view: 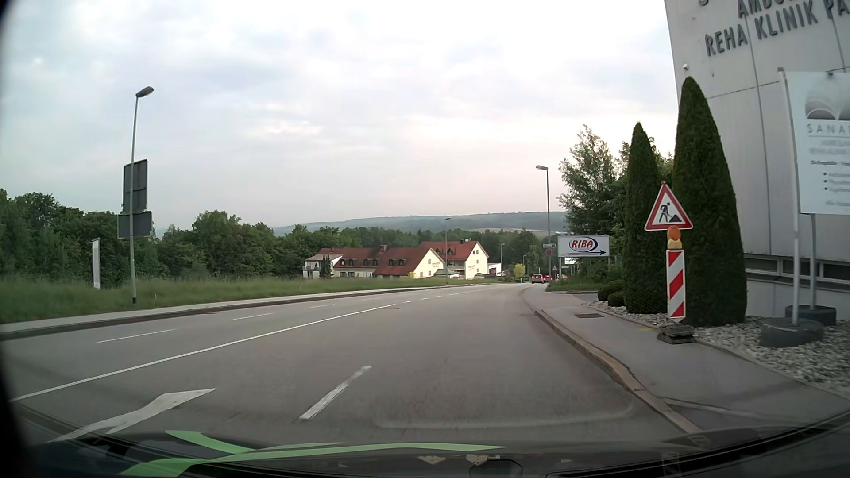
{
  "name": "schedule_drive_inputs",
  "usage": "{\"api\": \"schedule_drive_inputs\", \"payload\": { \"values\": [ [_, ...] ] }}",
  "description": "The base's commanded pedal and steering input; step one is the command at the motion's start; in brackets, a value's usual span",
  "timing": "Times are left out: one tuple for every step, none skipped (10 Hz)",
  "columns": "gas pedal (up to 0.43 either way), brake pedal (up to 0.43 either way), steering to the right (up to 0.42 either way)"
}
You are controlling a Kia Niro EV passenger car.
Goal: Follow the waypoints while adhering to traffic rules and regulations
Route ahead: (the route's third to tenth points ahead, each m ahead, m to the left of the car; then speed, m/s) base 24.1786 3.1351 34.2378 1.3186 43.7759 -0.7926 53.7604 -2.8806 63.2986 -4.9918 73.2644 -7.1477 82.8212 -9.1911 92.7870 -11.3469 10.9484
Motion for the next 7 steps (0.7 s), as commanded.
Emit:
{"api": "schedule_drive_inputs", "payload": {
  "values": [
    [0.028,0.000,0.028],
    [0.020,0.000,0.027],
    [0.020,0.000,0.024],
    [0.020,0.000,0.022],
    [0.020,0.000,0.021],
    [0.020,0.000,0.021],
    [0.020,0.000,0.020]
  ]
}}
